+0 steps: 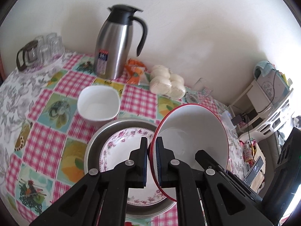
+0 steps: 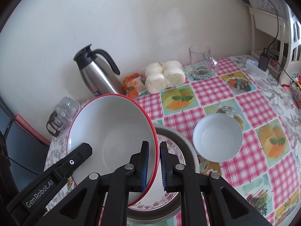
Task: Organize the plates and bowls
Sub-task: 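Lift the red-rimmed bowl and carry it over the steel basin, then lower the red-rimmed bowl onto the plate inside the basin, then open the right gripper to release the red-rimmed bowl, then move the right gripper toward the white square bowl, then grasp the rim of the white square bowl with the right gripper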
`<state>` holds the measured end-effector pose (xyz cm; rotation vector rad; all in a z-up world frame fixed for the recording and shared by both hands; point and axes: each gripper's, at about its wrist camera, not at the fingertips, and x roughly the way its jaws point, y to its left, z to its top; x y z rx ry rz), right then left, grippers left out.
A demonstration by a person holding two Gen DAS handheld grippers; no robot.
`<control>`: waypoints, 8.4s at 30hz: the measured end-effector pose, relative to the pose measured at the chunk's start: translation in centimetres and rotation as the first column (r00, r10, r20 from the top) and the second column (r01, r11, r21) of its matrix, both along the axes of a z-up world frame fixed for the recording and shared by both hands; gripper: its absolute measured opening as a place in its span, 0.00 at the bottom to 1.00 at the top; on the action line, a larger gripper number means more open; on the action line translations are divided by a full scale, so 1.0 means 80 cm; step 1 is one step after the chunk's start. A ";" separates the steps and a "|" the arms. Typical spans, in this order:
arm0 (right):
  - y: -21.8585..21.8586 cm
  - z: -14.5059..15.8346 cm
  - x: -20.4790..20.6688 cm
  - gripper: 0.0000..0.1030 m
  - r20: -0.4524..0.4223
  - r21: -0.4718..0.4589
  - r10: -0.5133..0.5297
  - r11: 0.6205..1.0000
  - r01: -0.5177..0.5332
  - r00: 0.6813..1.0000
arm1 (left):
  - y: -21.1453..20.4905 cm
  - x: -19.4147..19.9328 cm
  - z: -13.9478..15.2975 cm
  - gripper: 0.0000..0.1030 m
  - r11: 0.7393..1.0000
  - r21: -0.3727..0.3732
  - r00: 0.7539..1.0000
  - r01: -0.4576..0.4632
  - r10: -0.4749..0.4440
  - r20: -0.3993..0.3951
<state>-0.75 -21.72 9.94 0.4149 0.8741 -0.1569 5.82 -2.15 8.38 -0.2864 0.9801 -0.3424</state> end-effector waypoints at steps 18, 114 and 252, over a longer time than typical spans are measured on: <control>0.001 -0.094 0.030 0.14 -0.235 0.045 0.016 0.999 -0.006 0.972 | -0.011 0.023 -0.077 0.08 0.996 0.090 0.983 -0.013 0.029 -0.179; 0.000 -0.069 0.029 0.96 -0.190 -0.083 -0.052 0.996 0.037 0.980 | 0.050 0.032 -0.058 0.93 0.963 0.136 0.956 -0.234 0.253 -0.147; 0.147 -0.187 0.287 0.16 -0.449 -0.091 0.150 0.973 -0.212 0.881 | 0.135 0.218 -0.198 0.16 0.961 -0.111 0.931 -0.254 0.212 -0.299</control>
